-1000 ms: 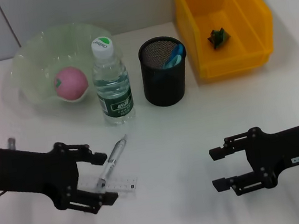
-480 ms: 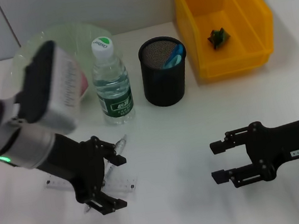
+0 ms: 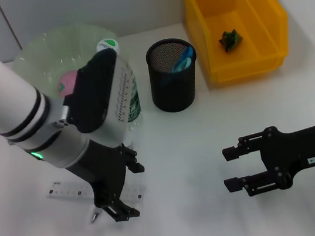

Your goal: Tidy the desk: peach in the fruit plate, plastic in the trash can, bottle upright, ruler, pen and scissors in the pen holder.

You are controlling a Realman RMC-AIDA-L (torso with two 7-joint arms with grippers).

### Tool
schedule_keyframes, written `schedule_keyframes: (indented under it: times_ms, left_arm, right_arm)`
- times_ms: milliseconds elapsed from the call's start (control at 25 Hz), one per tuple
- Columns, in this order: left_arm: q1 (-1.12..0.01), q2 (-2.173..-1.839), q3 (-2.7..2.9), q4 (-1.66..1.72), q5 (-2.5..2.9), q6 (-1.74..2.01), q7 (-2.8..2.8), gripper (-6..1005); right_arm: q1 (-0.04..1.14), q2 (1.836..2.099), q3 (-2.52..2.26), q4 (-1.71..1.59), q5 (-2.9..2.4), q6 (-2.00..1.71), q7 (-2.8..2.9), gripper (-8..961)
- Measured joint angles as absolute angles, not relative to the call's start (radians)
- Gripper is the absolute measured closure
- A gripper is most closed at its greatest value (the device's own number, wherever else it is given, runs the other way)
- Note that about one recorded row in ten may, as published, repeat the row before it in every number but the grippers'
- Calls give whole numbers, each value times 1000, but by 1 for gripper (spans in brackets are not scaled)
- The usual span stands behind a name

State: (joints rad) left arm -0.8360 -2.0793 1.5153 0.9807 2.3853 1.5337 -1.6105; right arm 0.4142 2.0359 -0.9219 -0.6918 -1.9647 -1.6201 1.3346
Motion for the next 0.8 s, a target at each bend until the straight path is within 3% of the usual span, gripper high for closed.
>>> schedule_keyframes:
  times_ms: [800]
  left_arm:
    - [-862, -2080, 1588, 910, 2392, 1460, -1609, 218]
  right_arm:
    - [437, 2044, -922, -698, -1965, -1621, 1335, 280]
